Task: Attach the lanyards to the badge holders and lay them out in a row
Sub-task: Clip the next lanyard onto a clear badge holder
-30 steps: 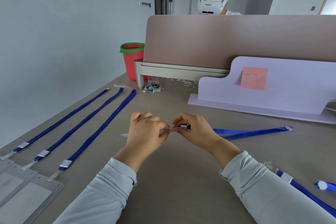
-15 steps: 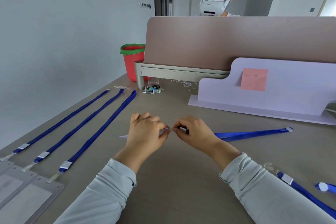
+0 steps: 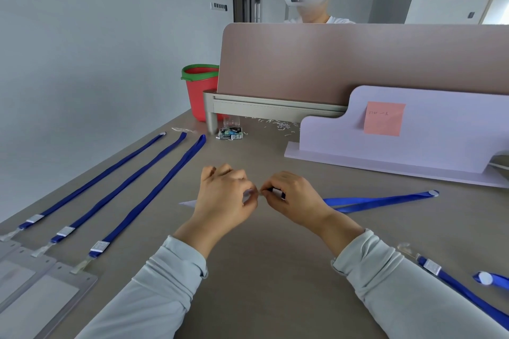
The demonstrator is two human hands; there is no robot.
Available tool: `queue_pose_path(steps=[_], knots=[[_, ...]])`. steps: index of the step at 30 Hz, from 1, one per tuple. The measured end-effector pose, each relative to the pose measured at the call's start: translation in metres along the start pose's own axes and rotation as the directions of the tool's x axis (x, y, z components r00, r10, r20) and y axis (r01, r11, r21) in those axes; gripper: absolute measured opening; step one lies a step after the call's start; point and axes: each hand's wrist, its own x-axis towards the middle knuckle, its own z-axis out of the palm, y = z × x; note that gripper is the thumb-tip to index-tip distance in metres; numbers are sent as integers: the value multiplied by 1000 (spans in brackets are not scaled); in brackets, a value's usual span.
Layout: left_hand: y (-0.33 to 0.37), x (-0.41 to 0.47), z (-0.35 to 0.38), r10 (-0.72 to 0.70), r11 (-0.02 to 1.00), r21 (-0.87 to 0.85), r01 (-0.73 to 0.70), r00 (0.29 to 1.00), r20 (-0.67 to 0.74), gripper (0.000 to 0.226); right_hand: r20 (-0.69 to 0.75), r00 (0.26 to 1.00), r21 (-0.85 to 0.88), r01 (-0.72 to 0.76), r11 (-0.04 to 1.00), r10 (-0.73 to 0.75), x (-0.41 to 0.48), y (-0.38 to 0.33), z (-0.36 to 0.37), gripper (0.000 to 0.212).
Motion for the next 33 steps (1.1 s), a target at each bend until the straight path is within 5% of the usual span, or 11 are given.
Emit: queue_pose_path(steps=[13,16,20,23,26,28,30,33], knots=[[41,17,-13,3,940,-341,10,999,39,29,-21,975,44,-222,974,223,-40,-11,-68,14],[64,28,-14,-9,885,-464,36,998,61,12,-101,941,-18,-327,945,324,-62,-8,-99,14],[101,37,-11,-42,853,-518,58,998,43,22,-231,881,-130,-447,885,412,-104,2,-139,19],[133,39,-9,-46,832,-550,75,997,66,33,-193,785,-217,-619,755,589,-144,13,-169,32],[163,41,-10,-36,826,-559,70,997,72,31,-43,464,-395,-821,412,885,-191,20,-194,74],[180,43,-11,-28,820,-569,60,997,65,30,29,283,-438,-858,267,959,-221,23,-202,93],[195,42,-10,-15,804,-592,56,997,75,30,73,250,-421,-870,257,966,-241,23,-202,92],[211,39,-9,29,800,-600,26,996,82,30,49,328,-431,-845,316,944,-250,16,-196,71]])
